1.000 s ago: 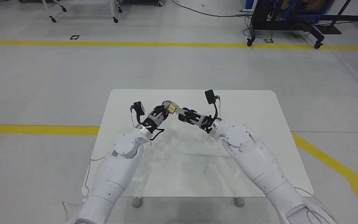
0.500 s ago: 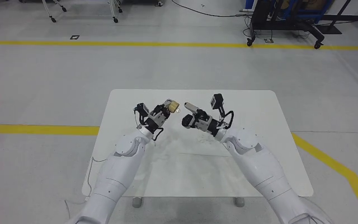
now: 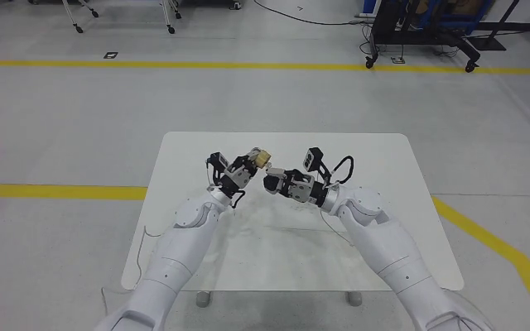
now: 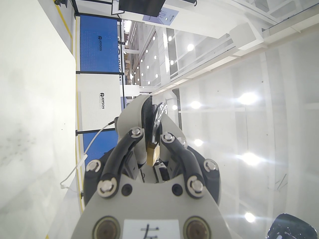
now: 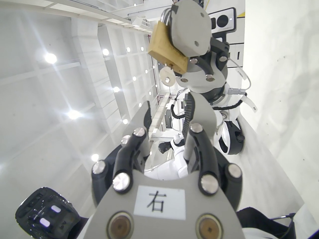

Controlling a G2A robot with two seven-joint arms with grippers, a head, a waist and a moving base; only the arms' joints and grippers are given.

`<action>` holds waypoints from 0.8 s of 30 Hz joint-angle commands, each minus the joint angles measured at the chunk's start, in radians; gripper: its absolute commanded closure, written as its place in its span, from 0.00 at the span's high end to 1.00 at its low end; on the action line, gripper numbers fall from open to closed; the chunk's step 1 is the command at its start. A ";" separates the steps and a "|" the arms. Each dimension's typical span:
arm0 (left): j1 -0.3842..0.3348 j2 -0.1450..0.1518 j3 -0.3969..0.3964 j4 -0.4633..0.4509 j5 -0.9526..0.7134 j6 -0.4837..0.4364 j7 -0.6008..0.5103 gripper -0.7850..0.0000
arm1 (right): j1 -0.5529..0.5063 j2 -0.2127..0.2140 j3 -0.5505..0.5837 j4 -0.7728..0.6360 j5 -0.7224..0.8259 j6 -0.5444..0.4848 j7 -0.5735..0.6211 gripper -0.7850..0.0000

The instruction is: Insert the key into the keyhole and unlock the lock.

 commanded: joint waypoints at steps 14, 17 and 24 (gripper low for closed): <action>-0.009 0.002 -0.006 0.009 0.047 -0.012 -0.032 0.00 | 0.016 0.001 0.008 0.016 -0.033 -0.008 -0.017 0.18; -0.008 0.002 -0.004 0.006 0.058 -0.012 -0.037 0.00 | 0.018 0.001 0.009 0.019 -0.035 -0.008 -0.020 0.19; 0.004 0.002 -0.004 -0.011 0.075 -0.014 -0.029 0.00 | 0.026 -0.002 0.004 0.037 -0.028 -0.004 -0.024 0.20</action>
